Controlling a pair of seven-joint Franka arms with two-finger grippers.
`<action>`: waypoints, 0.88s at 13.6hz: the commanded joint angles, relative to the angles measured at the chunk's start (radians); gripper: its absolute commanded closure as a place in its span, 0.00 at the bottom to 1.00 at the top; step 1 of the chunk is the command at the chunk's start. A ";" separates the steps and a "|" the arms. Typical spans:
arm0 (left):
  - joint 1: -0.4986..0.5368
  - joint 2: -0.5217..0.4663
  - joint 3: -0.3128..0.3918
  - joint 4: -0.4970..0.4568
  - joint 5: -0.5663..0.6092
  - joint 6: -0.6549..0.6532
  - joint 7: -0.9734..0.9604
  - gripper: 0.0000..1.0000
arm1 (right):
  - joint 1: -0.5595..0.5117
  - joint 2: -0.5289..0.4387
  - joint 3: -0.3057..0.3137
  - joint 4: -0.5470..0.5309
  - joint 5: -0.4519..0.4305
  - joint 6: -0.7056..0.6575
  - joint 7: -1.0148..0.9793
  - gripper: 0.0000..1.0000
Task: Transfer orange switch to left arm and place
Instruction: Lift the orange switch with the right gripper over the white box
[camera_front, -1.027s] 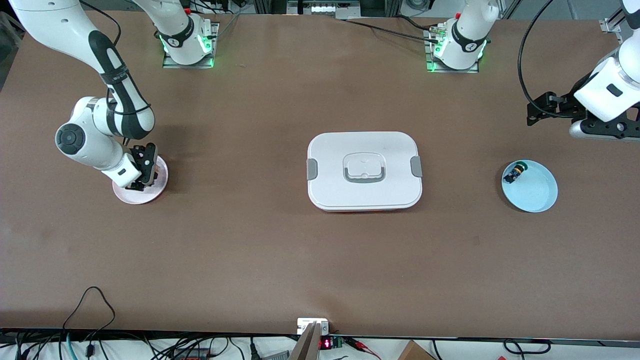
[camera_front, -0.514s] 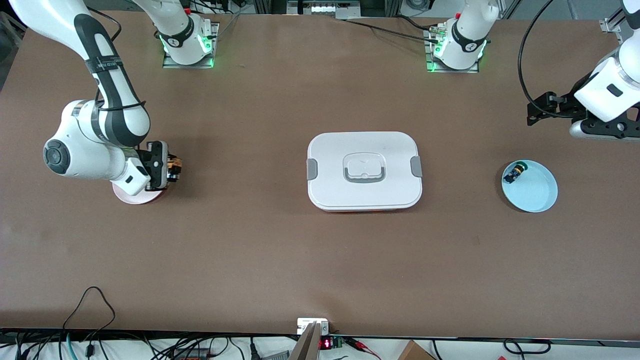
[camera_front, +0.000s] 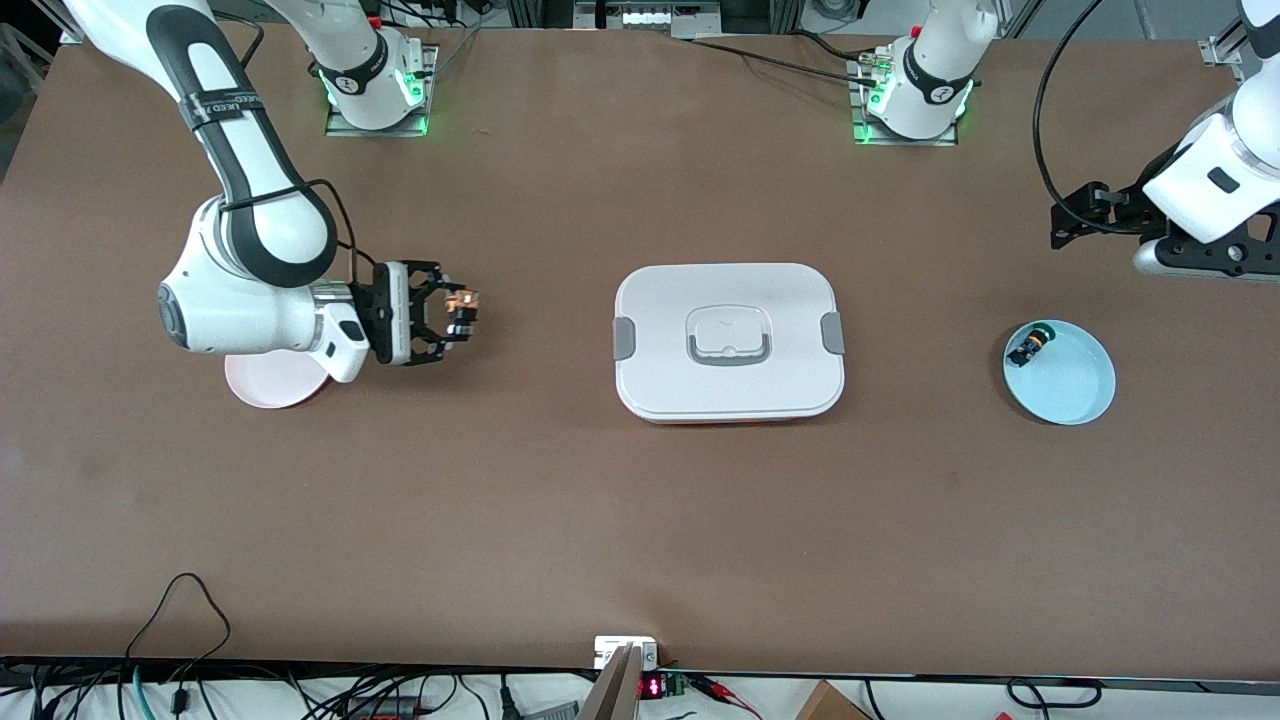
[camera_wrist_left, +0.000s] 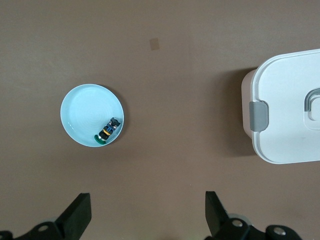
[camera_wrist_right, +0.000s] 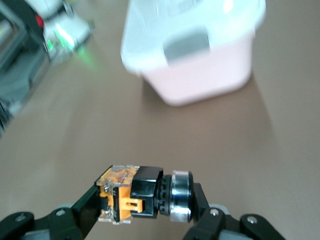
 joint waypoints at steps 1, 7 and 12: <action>0.001 -0.005 0.003 0.010 -0.004 -0.018 -0.003 0.00 | -0.010 0.022 0.065 0.058 0.171 -0.041 -0.014 1.00; -0.007 0.000 0.001 0.011 -0.033 -0.073 0.005 0.00 | 0.047 0.101 0.191 0.136 0.603 -0.023 -0.025 1.00; 0.013 0.021 0.007 0.010 -0.295 -0.171 0.006 0.00 | 0.195 0.110 0.189 0.211 0.893 0.063 -0.054 1.00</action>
